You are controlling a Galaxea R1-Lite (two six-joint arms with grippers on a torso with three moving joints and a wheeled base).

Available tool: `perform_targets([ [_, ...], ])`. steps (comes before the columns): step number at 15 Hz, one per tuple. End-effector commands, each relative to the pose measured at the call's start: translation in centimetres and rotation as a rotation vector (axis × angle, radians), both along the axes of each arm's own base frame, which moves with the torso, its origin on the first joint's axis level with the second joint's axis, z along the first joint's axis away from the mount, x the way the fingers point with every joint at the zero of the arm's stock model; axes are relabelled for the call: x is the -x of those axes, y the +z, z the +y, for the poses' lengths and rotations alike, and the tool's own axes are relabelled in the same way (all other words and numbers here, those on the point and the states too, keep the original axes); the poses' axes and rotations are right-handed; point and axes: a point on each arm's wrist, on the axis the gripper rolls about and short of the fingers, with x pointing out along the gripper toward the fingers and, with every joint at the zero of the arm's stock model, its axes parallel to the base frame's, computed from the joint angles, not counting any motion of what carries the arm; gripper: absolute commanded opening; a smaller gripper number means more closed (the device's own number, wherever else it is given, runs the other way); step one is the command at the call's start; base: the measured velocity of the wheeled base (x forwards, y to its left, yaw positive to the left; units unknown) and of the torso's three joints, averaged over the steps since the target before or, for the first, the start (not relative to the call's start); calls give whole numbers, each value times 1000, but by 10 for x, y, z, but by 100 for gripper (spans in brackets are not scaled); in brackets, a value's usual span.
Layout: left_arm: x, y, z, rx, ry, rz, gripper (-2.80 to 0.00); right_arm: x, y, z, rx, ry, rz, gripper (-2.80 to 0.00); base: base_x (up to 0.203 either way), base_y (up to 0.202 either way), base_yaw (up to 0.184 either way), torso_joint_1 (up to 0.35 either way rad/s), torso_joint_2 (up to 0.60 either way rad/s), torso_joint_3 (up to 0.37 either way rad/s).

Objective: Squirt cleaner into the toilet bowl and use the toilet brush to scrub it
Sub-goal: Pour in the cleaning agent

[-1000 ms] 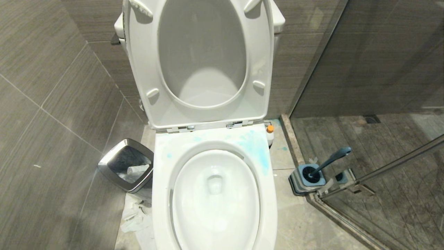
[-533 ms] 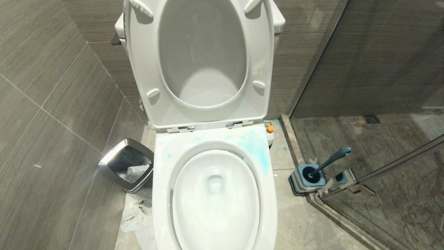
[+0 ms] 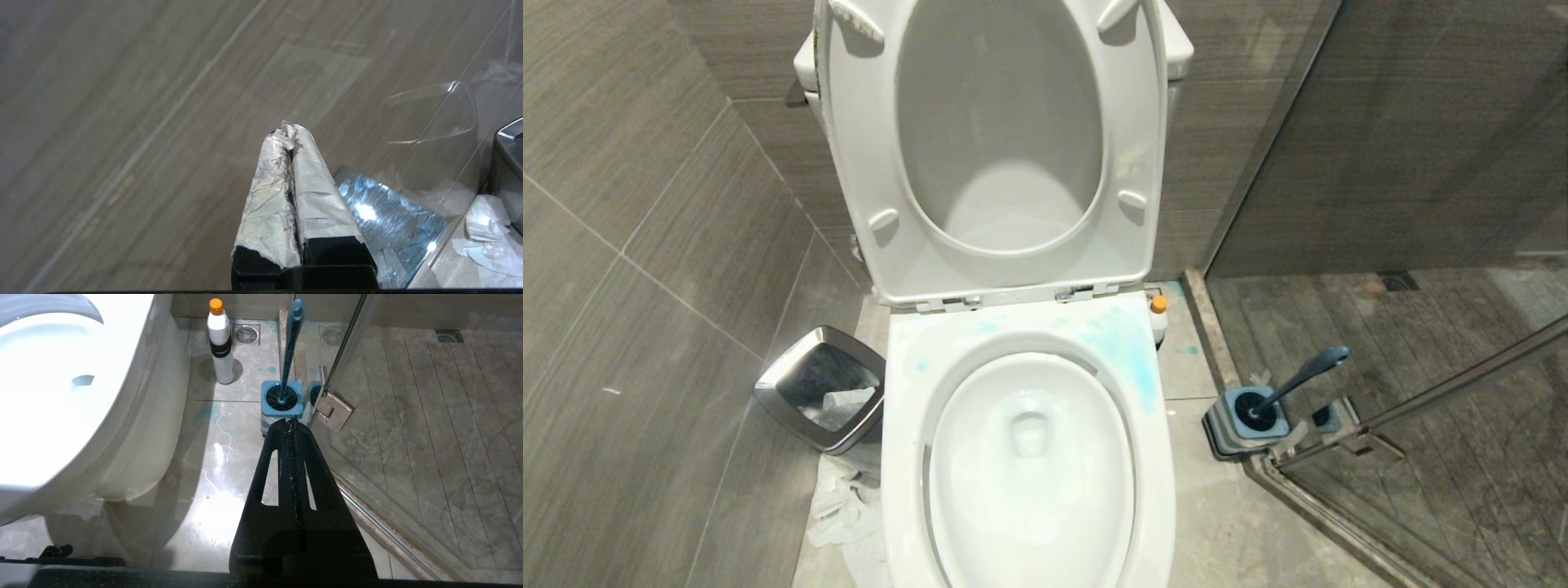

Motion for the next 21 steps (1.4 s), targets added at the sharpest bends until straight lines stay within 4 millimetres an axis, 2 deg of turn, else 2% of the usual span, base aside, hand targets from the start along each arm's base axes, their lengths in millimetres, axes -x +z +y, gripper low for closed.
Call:
perform_targets([
  [1, -1, -12, 2, 0, -8, 26, -280, 0, 0, 0, 0, 0, 0, -280, 0, 0, 0, 0, 0, 0],
  [7, -16, -47, 5, -1, 32, 64, -280, 0, 0, 0, 0, 0, 0, -280, 0, 0, 0, 0, 0, 0],
  [11, -23, -86, 7, -54, 82, 49, -280, 0, 0, 0, 1, 0, 0, -280, 0, 0, 0, 0, 0, 0],
  [15, -26, -97, 7, -97, 87, 98, -280, 0, 0, 0, 0, 0, 0, -280, 0, 0, 0, 0, 0, 0],
  [17, -27, -113, 7, -114, 70, 126, -280, 0, 0, 0, 0, 0, 0, -280, 0, 0, 0, 0, 0, 0],
  [18, -32, -120, 7, -125, 44, 141, -280, 0, 0, 0, 0, 0, 0, -280, 0, 0, 0, 0, 0, 0],
  [21, -45, -128, 2, -213, -275, 101, -280, 0, 0, 0, 0, 0, 0, -280, 0, 0, 0, 0, 0, 0],
])
